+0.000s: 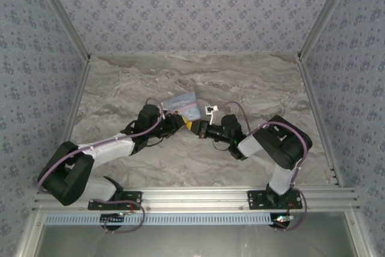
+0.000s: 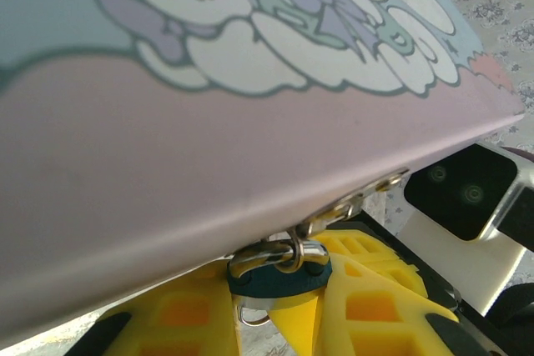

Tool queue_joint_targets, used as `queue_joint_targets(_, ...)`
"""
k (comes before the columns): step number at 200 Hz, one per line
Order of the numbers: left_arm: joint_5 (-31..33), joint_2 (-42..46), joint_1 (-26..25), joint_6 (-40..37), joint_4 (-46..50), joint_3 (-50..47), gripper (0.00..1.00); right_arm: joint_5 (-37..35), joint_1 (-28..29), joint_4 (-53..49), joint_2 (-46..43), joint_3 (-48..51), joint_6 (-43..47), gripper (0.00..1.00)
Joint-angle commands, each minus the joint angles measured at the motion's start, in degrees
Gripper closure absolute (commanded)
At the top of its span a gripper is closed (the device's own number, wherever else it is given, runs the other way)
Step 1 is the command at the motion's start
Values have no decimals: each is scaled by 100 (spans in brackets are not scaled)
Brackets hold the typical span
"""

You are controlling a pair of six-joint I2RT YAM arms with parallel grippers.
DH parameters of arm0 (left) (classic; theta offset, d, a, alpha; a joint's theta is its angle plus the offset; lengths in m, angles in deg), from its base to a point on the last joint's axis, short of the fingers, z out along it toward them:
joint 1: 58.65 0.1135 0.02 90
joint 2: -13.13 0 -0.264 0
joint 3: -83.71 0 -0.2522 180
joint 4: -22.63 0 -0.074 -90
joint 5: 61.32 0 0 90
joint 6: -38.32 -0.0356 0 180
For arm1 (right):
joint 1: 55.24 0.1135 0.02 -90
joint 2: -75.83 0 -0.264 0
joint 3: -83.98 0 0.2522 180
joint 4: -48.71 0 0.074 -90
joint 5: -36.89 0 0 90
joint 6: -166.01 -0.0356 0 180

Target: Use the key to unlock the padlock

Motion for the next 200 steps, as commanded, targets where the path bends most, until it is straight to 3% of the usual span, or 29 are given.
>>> queue_joint_targets(1,-187,115,-55,-120,-297,-50,80,-230,88,554,-8,-228,-962,100)
queue_joint_targets(100,-178,106,-49,-116,-373,-115,80,-600,220,799,188,-444,-2780,100)
queue_joint_targets(200,-126,4,-56,-102,-553,-191,80,-1078,403,795,192,-487,-4010,100)
